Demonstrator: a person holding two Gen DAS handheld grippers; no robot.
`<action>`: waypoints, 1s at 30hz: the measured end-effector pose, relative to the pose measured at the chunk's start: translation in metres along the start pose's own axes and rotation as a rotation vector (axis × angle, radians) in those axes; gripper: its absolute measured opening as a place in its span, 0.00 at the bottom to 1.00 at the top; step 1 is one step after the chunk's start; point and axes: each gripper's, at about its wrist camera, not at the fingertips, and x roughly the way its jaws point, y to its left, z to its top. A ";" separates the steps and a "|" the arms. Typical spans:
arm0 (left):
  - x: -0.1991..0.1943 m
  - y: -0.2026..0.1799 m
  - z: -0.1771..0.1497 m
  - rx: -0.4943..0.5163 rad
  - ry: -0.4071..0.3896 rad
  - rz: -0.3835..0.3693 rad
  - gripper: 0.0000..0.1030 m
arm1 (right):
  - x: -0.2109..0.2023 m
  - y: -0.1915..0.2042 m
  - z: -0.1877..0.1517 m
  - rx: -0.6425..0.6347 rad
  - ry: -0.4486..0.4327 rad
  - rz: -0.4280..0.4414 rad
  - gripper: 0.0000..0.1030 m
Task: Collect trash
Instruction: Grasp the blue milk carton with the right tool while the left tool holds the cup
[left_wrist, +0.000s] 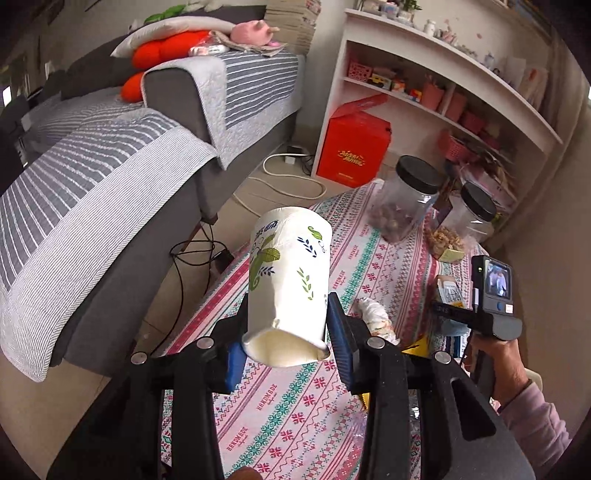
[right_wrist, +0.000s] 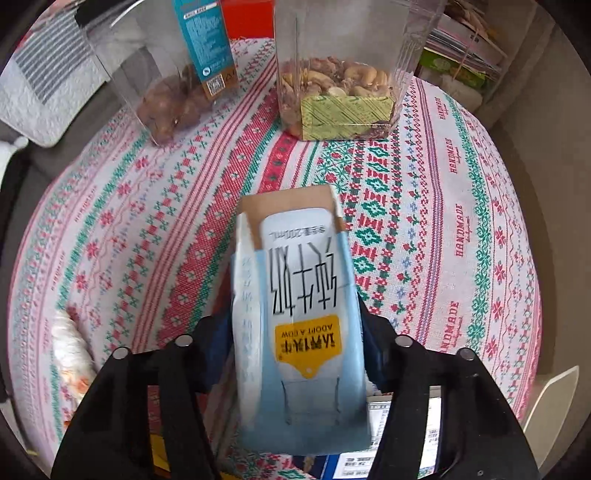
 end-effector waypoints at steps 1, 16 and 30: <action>0.001 0.002 0.000 -0.005 0.004 0.001 0.38 | -0.005 0.000 -0.003 0.005 -0.009 0.016 0.53; -0.007 -0.009 -0.011 0.018 -0.038 0.005 0.38 | -0.161 0.032 -0.073 -0.026 -0.340 0.201 0.53; -0.013 -0.035 -0.022 0.030 -0.083 -0.037 0.38 | -0.252 0.019 -0.135 -0.022 -0.618 0.213 0.53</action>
